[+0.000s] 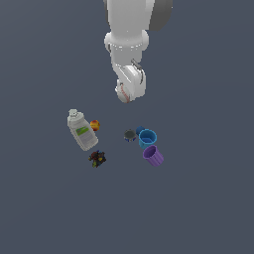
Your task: Pick up a designated object from a clutter of objects.
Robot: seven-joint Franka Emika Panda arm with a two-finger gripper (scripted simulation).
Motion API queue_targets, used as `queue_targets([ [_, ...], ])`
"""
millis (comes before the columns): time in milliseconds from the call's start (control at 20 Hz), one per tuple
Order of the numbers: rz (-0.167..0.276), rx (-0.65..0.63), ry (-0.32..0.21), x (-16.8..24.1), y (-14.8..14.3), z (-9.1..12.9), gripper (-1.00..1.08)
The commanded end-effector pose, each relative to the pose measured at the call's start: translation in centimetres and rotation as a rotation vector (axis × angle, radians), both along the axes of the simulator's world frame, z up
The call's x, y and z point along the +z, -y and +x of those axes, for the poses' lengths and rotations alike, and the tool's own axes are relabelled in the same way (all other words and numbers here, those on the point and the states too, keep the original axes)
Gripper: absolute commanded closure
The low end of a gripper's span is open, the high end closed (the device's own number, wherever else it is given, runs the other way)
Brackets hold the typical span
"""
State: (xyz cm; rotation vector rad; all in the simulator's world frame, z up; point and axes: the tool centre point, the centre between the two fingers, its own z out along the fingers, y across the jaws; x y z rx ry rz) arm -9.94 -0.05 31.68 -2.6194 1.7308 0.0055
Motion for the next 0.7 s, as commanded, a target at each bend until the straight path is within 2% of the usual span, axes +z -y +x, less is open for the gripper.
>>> queue_targets([
  [0, 0.0, 0.001, 0.001, 1.5, 1.3, -0.9, 1.08],
  [350, -0.002, 0.001, 0.001, 4.2, 3.7, -2.5, 1.08],
  [650, -0.003, 0.001, 0.002, 4.9, 4.3, -2.7, 1.08],
])
